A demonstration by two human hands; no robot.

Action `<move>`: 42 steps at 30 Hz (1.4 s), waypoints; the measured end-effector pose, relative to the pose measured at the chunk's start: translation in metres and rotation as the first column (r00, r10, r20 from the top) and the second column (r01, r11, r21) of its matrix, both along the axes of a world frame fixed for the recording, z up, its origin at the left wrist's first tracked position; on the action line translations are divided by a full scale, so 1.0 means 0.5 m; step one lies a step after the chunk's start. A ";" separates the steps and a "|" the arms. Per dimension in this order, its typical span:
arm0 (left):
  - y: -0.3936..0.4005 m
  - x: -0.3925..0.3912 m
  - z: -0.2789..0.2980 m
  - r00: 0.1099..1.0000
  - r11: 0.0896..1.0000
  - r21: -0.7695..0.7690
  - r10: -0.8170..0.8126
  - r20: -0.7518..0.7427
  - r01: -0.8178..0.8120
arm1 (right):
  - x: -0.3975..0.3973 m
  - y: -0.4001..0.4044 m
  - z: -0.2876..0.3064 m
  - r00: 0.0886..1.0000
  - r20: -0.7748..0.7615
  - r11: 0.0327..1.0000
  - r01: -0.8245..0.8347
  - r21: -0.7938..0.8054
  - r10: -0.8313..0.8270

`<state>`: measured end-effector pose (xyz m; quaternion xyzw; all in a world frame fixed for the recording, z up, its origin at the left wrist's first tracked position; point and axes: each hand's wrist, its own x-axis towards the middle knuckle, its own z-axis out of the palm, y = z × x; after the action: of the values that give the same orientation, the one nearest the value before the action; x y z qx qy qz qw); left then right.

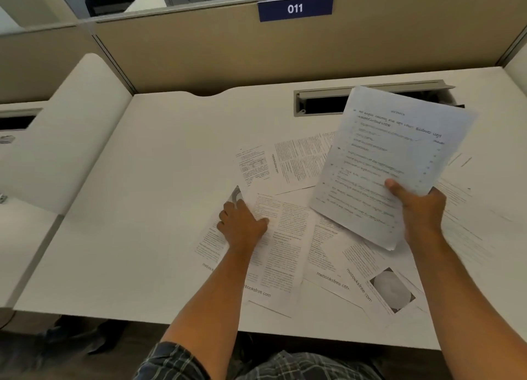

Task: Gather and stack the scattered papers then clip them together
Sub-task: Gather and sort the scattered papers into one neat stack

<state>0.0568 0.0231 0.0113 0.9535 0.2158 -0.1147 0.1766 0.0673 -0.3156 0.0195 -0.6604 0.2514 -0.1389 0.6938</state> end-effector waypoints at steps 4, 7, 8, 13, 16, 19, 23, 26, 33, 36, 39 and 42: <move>0.004 0.010 0.008 0.999 1.000 0.016 0.023 -0.025 -0.022 | -0.012 0.003 -0.005 0.999 -0.029 1.000 0.013 -0.007 -0.013; 0.012 0.022 0.011 0.997 0.996 -0.048 0.070 -0.038 -0.072 | -0.022 0.004 -0.001 0.999 -0.045 1.000 0.009 -0.018 -0.010; 0.014 0.025 0.010 0.996 0.995 -0.060 0.082 -0.041 -0.084 | -0.025 0.004 0.001 0.999 -0.046 1.000 0.003 -0.018 -0.004; 0.018 0.027 0.002 0.992 0.989 -0.087 0.119 -0.031 -0.121 | -0.046 0.006 0.016 0.999 -0.042 0.999 -0.015 -0.037 0.014; 0.021 0.030 0.000 0.992 0.981 -0.141 0.127 -0.030 -0.130 | -0.059 0.003 0.017 0.998 -0.056 0.999 -0.013 -0.050 0.010; 0.026 0.033 0.004 0.989 0.980 -0.148 0.127 -0.070 -0.136 | -0.065 0.000 0.017 0.998 -0.066 0.998 -0.013 -0.066 0.009; 0.036 0.029 0.006 0.999 0.986 -0.162 0.037 -0.034 -0.042 | -0.069 0.000 0.013 0.996 -0.086 0.997 -0.017 -0.078 0.011; 0.049 0.022 0.011 0.997 0.955 -0.296 0.014 0.072 0.008 | -0.072 -0.003 0.006 0.995 -0.097 0.994 -0.032 -0.107 0.021; 0.078 0.014 0.021 0.969 0.858 -0.511 0.170 0.181 -0.055 | -0.069 -0.013 -0.020 0.987 -0.153 0.974 -0.087 -0.207 0.056; 0.095 0.013 0.026 0.923 0.816 -0.559 0.315 0.219 -0.146 | -0.066 -0.017 -0.034 0.981 -0.182 0.964 -0.106 -0.244 0.062; 0.108 0.016 0.037 0.849 0.743 -0.622 0.475 0.231 -0.247 | -0.063 -0.019 -0.040 0.979 -0.195 0.960 -0.104 -0.260 0.054; 0.125 0.021 0.043 0.810 0.678 -0.674 0.550 0.201 -0.293 | -0.061 -0.015 -0.037 0.979 -0.193 0.957 -0.115 -0.265 0.064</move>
<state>0.0676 0.0856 0.0329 0.7673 0.3455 0.0579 0.5371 0.0367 -0.3229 0.0010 -0.7711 0.2617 -0.0799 0.5750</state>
